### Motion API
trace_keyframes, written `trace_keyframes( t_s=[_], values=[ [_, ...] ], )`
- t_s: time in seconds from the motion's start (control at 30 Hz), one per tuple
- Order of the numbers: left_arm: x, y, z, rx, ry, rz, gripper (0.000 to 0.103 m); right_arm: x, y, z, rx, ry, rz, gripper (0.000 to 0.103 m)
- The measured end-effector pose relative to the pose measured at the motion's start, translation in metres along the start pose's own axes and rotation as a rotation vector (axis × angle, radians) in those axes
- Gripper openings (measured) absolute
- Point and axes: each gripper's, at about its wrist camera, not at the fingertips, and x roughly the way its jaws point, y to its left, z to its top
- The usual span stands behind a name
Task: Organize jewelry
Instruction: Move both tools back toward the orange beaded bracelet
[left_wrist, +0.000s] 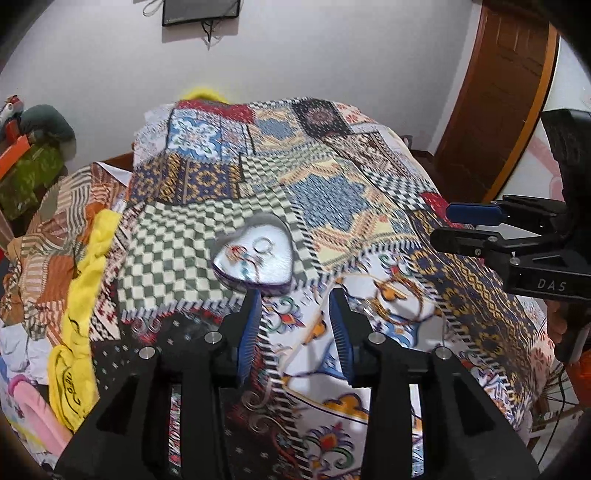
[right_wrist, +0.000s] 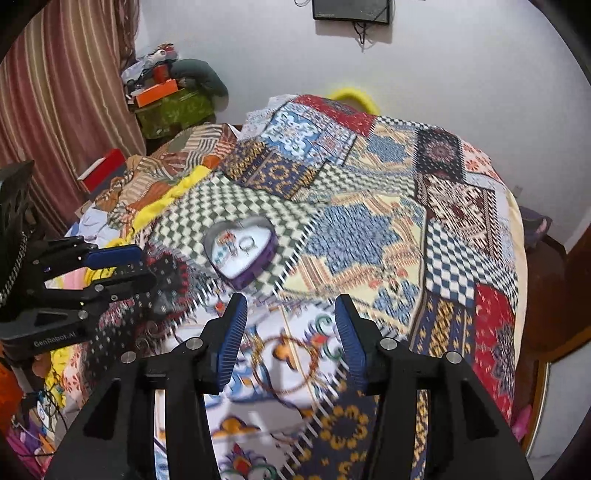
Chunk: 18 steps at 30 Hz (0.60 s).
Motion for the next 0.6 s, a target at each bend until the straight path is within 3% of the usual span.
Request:
trace_keyframes(
  t_s=[0.1, 0.17, 0.23, 0.43, 0.6],
  values=[
    [0.005, -0.008, -0.009, 0.012, 0.022, -0.007, 0.037, 0.004, -0.005, -0.016, -0.003, 0.035, 0.014, 0.049],
    [0.010, -0.012, -0.016, 0.022, 0.041, -0.005, 0.038, 0.008, -0.006, -0.025, -0.005, 0.053, 0.015, 0.066],
    [0.014, -0.016, -0.024, 0.033, 0.055, -0.002, 0.040, 0.014, -0.006, -0.034, -0.011, 0.067, 0.016, 0.073],
    [0.030, -0.018, -0.040, 0.043, 0.105, -0.007, 0.044, 0.045, 0.006, -0.047, -0.065, 0.151, 0.010, 0.073],
    [0.037, -0.007, -0.048, -0.010, 0.118, -0.018, 0.044, 0.063, 0.013, -0.046, -0.090, 0.179, 0.017, 0.073]
  ],
)
